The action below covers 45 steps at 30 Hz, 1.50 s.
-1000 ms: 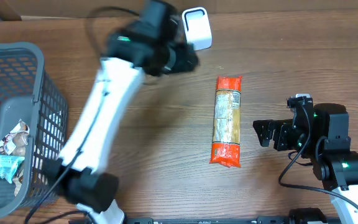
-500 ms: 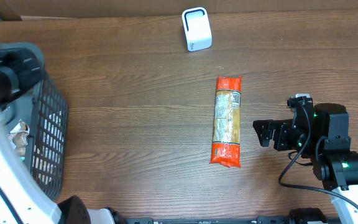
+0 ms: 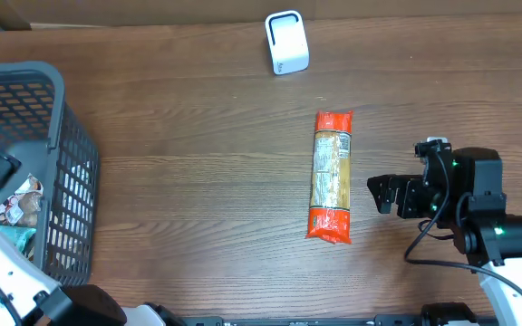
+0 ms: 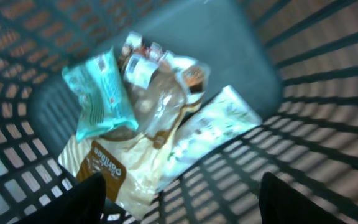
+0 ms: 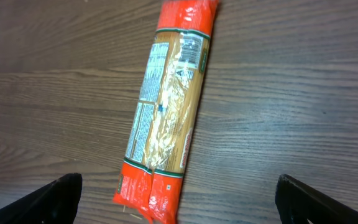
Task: Scan the item barcode
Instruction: 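Grasp the foil pouch in the basket with the left gripper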
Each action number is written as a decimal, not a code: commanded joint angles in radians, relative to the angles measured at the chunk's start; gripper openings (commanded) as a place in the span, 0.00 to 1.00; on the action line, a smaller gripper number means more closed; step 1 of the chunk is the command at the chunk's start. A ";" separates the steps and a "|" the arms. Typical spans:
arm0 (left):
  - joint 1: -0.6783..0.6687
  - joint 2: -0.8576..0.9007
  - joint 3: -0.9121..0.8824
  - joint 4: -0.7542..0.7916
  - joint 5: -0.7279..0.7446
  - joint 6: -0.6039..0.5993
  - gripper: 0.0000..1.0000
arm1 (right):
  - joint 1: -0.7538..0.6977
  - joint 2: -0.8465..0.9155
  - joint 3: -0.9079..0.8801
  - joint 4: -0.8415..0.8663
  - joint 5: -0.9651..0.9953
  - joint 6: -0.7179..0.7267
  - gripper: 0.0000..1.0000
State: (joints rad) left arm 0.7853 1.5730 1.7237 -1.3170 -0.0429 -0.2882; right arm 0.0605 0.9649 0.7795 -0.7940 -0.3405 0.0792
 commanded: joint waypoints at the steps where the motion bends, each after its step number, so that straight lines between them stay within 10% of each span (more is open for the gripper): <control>1: -0.005 -0.002 -0.145 0.080 -0.060 -0.005 0.72 | 0.002 0.016 0.027 0.005 -0.006 0.004 1.00; 15: -0.025 0.004 -0.529 0.504 -0.072 0.061 0.75 | 0.002 0.042 0.027 0.003 -0.006 0.003 1.00; 31: -0.027 0.192 -0.579 0.563 -0.148 0.068 0.71 | 0.002 0.042 0.027 0.001 -0.006 0.003 1.00; 34: -0.027 0.225 -0.579 0.563 -0.148 0.068 0.58 | 0.002 0.042 0.027 -0.002 -0.006 0.003 1.00; 39: -0.027 0.237 -0.577 0.562 -0.148 0.064 0.04 | 0.002 0.042 0.027 -0.002 -0.006 0.003 1.00; 45: -0.027 0.230 -0.547 0.527 -0.146 0.064 0.04 | 0.002 0.042 0.027 -0.002 -0.006 0.003 1.00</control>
State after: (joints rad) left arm 0.7654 1.7741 1.1629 -0.7605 -0.2295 -0.2279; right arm 0.0605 1.0065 0.7795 -0.8001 -0.3405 0.0784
